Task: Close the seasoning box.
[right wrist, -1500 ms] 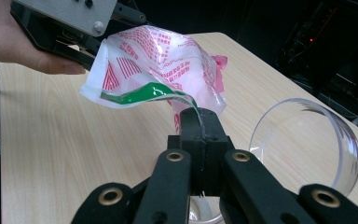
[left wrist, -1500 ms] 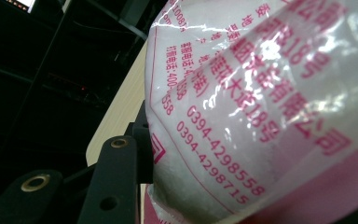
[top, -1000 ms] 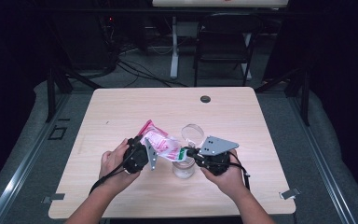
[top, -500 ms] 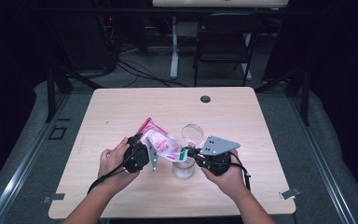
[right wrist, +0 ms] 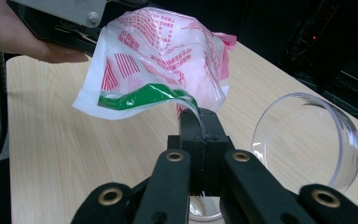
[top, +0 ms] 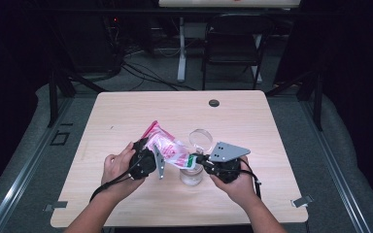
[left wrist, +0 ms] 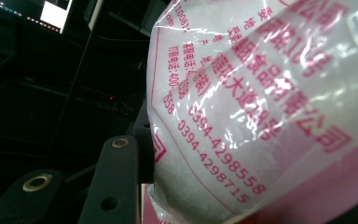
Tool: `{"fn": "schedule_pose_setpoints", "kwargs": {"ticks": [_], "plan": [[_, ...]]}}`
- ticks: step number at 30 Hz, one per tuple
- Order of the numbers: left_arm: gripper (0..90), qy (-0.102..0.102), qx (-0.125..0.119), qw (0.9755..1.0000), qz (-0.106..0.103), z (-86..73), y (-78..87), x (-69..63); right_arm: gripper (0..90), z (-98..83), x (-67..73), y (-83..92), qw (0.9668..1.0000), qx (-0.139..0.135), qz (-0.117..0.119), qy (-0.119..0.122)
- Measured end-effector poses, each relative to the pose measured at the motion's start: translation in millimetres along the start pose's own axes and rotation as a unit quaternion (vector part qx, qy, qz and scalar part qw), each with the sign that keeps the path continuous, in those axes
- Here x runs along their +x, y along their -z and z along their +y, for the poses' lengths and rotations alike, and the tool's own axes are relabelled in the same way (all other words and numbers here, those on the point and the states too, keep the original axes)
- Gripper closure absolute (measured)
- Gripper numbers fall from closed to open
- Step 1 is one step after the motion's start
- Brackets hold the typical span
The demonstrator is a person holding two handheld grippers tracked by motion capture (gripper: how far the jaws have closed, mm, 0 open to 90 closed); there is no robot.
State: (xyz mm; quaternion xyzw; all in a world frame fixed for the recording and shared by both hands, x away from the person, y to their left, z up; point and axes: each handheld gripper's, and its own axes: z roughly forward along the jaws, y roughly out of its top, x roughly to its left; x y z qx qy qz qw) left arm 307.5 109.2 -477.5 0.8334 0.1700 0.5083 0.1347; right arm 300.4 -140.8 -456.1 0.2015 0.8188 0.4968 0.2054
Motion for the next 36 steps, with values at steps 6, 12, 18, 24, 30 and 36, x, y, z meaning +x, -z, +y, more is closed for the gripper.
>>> {"fn": "schedule_pose_setpoints", "kwargs": {"ticks": [6, 12, 18, 24, 30, 36], "plan": [[60.7, -0.01, -0.001, 0.9999, 0.009, 0.7, 0.5, -0.3, 90.0, -1.1, -0.7, -0.4, 1.0, 0.002, 0.001, -0.002], [60.7, -0.018, -0.001, 0.9997, 0.018, 1.4, 1.2, -0.8, 90.0, -2.1, -0.8, -0.9, 1.0, 0.003, 0.001, -0.003], [60.8, -0.026, -0.001, 0.9993, 0.026, 2.9, 2.1, -0.6, 90.0, -2.8, -1.0, -0.7, 1.0, 0.005, 0.001, -0.004], [60.8, -0.035, -0.002, 0.9988, 0.034, 4.4, 2.8, -0.6, 90.0, -3.5, -2.0, -0.3, 1.0, 0.007, 0.003, -0.005], [60.9, -0.04, -0.004, 0.9985, 0.037, 4.6, 3.2, -1.3, 90.0, -4.5, -1.7, -0.4, 0.9999, 0.008, 0.003, -0.007], [60.9, -0.047, -0.005, 0.9979, 0.045, 5.8, 4.1, -1.0, 90.0, -4.7, -1.9, -0.1, 0.9999, 0.008, 0.002, -0.007]]}}
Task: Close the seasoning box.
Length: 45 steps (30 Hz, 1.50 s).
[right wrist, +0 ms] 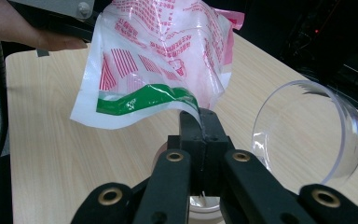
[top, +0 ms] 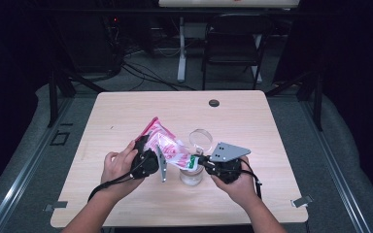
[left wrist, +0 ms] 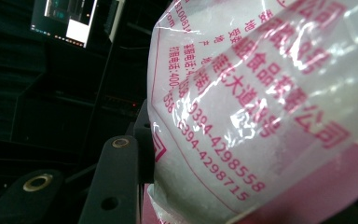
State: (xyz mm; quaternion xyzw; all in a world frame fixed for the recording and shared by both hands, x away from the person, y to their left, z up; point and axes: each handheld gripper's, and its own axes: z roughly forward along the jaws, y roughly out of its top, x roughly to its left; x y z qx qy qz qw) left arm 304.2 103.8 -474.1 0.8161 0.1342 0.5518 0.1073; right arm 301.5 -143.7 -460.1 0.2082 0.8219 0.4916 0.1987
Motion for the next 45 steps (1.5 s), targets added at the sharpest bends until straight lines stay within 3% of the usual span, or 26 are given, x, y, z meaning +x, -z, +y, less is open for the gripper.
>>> {"fn": "schedule_pose_setpoints", "kwargs": {"ticks": [45], "plan": [[61.3, -0.037, -0.007, 0.999, 0.025, 7.4, -0.9, -3.5, 90.0, -9.1, -3.7, 0.5, 0.9999, 0.011, 0.009, -0.009]]}}
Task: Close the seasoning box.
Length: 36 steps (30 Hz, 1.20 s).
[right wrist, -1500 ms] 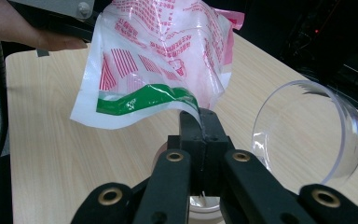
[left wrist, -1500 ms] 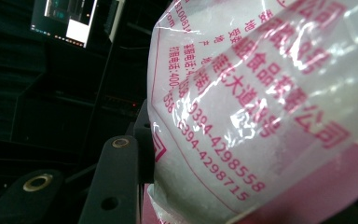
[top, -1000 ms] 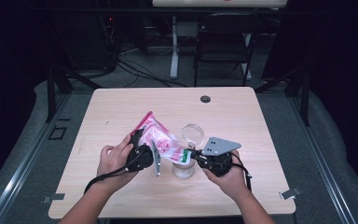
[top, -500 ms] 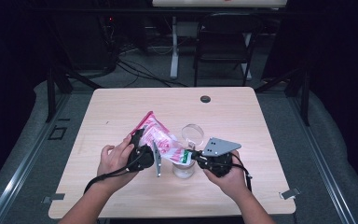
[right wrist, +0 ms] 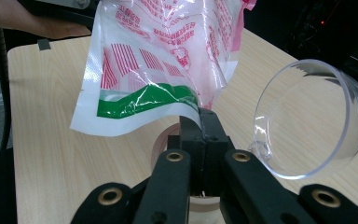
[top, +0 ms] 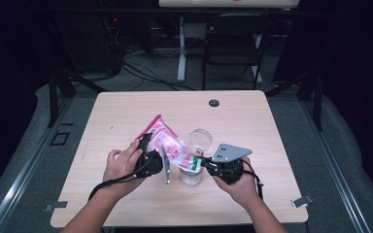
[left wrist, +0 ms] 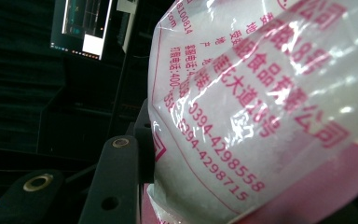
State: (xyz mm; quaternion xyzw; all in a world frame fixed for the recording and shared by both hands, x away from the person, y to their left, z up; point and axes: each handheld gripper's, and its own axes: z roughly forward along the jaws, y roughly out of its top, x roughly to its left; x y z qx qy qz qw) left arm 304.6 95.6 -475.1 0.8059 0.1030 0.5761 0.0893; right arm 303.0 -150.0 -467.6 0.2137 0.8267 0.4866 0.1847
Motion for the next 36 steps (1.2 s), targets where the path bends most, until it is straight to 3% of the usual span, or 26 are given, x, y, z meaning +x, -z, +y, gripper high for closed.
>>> {"fn": "schedule_pose_setpoints", "kwargs": {"ticks": [36], "plan": [[61.8, -0.028, -0.003, 0.9994, 0.019, 3.7, 2.9, 3.5, 90.0, -6.2, -0.4, -6.2, 0.9999, 0.01, -0.003, -0.005]]}}
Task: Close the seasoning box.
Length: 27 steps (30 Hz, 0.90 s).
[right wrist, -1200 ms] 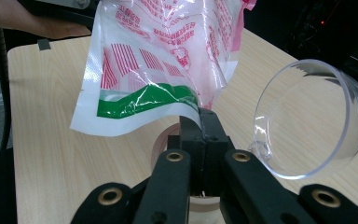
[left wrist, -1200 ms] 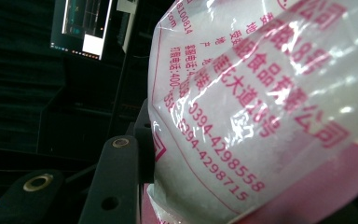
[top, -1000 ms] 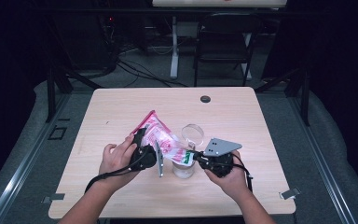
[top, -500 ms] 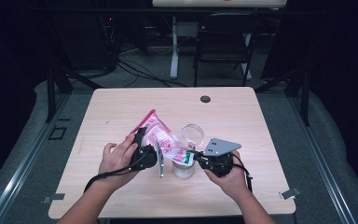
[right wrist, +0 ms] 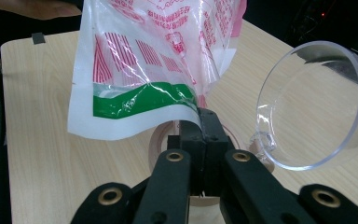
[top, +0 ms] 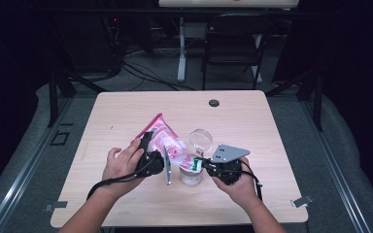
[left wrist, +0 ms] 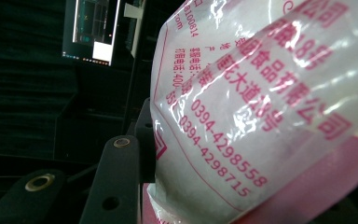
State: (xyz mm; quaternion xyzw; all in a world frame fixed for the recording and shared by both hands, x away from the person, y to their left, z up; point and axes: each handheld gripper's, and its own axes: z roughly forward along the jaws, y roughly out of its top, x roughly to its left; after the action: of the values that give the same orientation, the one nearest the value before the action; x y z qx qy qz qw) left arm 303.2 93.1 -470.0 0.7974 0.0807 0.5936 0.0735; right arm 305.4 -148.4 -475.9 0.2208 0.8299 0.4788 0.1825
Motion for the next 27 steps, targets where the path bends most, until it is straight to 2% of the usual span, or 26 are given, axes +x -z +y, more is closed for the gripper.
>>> {"fn": "schedule_pose_setpoints", "kwargs": {"ticks": [27], "plan": [[62.7, -0.01, -0.004, 0.9999, 0.008, 3.9, 0.5, 0.6, 90.0, -4.5, -3.4, -2.5, 1.0, 0.005, -0.003, -0.006]]}}
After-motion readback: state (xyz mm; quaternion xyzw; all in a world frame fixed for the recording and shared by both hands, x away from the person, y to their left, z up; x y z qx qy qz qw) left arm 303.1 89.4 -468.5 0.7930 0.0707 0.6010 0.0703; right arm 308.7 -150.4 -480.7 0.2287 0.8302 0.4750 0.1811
